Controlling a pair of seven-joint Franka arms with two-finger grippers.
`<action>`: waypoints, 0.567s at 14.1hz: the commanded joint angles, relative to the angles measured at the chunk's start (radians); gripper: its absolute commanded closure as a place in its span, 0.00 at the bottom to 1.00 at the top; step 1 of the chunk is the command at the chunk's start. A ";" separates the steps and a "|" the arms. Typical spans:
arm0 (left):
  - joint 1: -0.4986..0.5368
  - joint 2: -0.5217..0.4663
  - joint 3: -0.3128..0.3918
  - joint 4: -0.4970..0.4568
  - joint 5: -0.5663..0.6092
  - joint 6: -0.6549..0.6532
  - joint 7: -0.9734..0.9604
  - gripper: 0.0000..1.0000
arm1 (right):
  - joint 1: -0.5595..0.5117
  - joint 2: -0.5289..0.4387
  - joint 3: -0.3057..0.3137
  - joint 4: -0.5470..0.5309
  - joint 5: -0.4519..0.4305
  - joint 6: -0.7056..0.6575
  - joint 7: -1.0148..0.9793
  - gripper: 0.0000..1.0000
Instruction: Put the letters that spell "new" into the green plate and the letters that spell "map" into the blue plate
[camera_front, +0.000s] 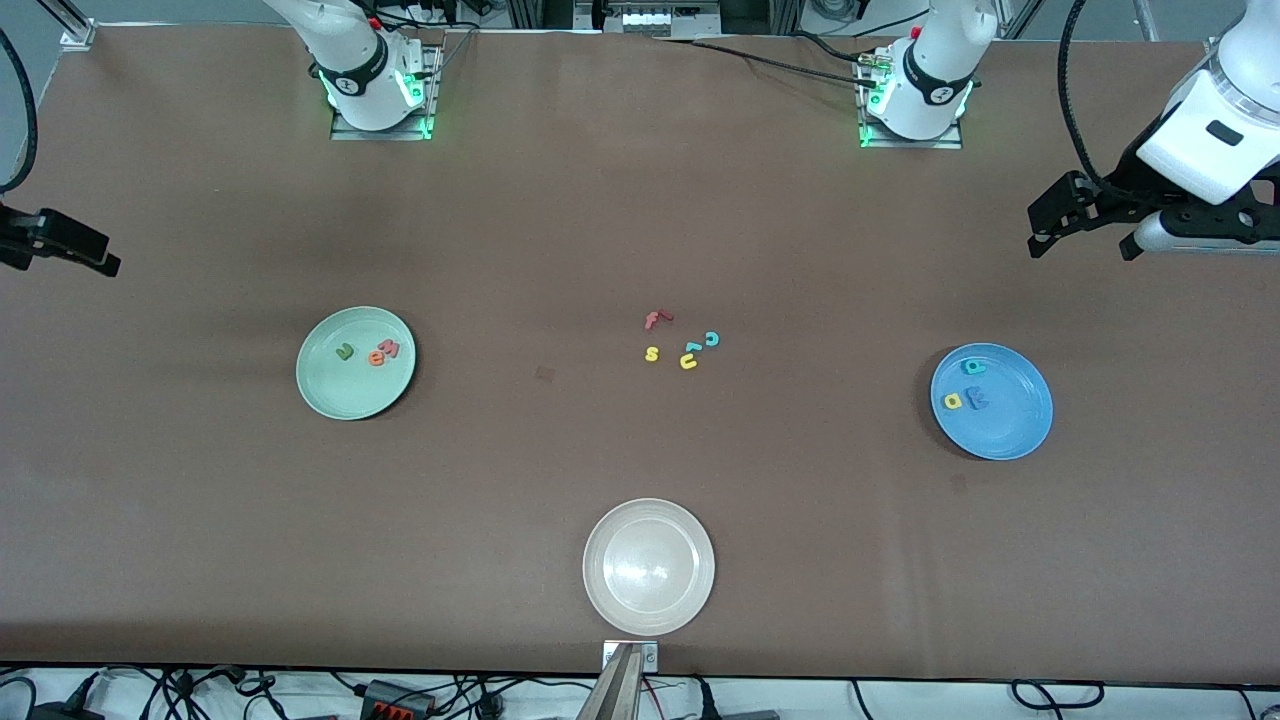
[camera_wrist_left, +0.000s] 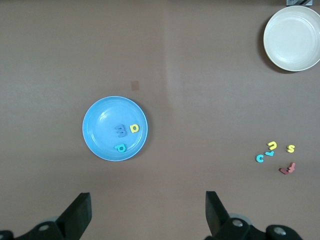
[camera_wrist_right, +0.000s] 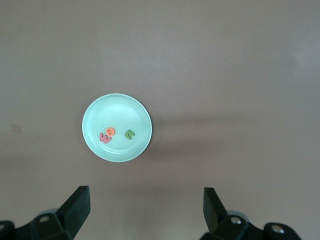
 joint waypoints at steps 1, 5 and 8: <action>-0.001 0.020 0.003 0.034 -0.022 -0.015 0.020 0.00 | -0.002 -0.077 0.008 -0.128 -0.017 0.068 -0.010 0.00; 0.000 0.019 0.003 0.034 -0.020 -0.016 0.027 0.00 | -0.002 -0.149 0.008 -0.221 -0.017 0.088 -0.008 0.00; 0.000 0.019 0.003 0.036 -0.022 -0.015 0.027 0.00 | -0.005 -0.159 0.006 -0.228 -0.017 0.065 -0.013 0.00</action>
